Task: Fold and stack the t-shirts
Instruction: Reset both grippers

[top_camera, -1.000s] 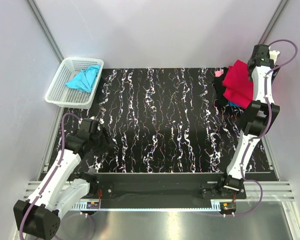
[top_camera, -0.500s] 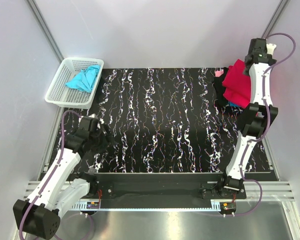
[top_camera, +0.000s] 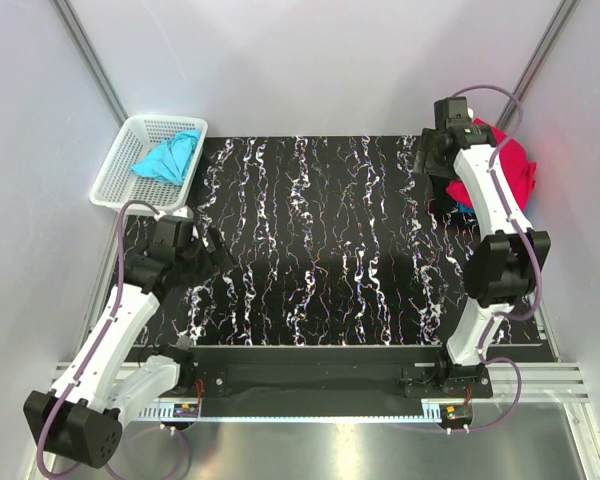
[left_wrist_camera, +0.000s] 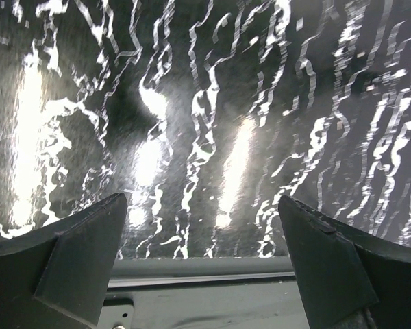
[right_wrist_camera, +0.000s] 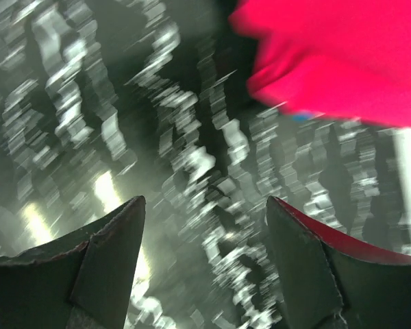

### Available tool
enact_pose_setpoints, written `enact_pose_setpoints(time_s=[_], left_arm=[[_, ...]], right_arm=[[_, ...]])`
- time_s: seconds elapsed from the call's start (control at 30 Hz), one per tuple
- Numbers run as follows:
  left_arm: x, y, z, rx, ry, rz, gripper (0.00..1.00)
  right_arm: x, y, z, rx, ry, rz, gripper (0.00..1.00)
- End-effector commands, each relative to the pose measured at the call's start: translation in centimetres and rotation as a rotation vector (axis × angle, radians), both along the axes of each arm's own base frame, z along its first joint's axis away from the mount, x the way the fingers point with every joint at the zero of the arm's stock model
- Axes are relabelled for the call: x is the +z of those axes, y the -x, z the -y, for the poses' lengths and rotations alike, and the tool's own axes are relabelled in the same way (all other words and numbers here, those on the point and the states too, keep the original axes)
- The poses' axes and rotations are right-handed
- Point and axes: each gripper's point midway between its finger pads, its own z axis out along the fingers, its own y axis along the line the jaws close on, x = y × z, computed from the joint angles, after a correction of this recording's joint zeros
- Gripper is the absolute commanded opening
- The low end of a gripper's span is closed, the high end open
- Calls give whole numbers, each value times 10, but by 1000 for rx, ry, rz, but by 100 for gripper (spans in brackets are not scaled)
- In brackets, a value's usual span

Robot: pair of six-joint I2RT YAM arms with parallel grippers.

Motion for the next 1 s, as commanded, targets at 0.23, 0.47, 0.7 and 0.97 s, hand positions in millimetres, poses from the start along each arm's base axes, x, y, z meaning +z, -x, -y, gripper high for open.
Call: enact_pose_setpoints(time_s=[0.23,0.47,0.7,0.97], left_arm=[[30,-20,10,-51,-1,94,99],[30,-29,10,-64,-66,94,99],[34,-44,24,-136,-197,117,99],[40,-60,54,-201,-252,132,99]], right_arm=[[-6,60,-84,182,-288,-14,77],[-27,95,-119,254,-336,-44,76],[-31,120,-161,352,-351,-14,75],[-44,135,-196,407,-347,-42,75]])
